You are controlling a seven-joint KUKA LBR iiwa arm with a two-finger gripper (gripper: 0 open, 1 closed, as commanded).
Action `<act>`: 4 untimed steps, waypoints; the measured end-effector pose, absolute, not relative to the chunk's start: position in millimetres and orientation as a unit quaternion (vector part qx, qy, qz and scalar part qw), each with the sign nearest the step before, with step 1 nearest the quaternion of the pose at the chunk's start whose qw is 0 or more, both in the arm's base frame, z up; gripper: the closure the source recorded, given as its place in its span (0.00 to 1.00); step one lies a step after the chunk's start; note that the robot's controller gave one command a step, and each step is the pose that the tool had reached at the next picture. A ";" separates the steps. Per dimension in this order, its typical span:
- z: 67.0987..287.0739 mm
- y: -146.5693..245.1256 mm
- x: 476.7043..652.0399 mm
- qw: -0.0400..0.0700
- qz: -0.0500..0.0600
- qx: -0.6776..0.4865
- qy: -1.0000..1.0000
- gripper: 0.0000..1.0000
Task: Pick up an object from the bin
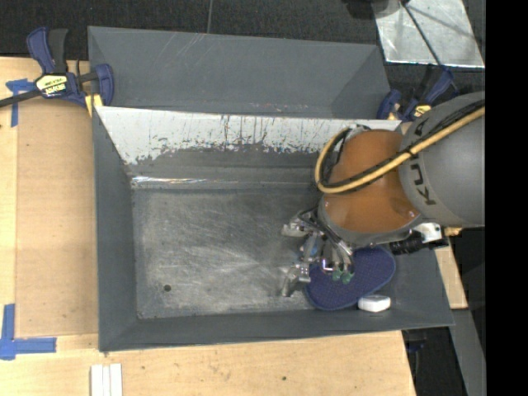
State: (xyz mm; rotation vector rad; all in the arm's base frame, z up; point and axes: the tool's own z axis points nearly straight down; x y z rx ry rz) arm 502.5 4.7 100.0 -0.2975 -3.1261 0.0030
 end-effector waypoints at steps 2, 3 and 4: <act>74.4 -97.6 499.7 -0.007 -0.002 0.108 -0.994 0.00; 77.4 -98.9 504.6 -0.016 0.001 0.106 -0.994 1.00; 142.9 -99.1 507.5 -0.005 0.001 0.104 -0.995 1.00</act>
Offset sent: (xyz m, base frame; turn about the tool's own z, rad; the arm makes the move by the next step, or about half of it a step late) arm -0.0124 -0.0730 -0.0300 -0.0112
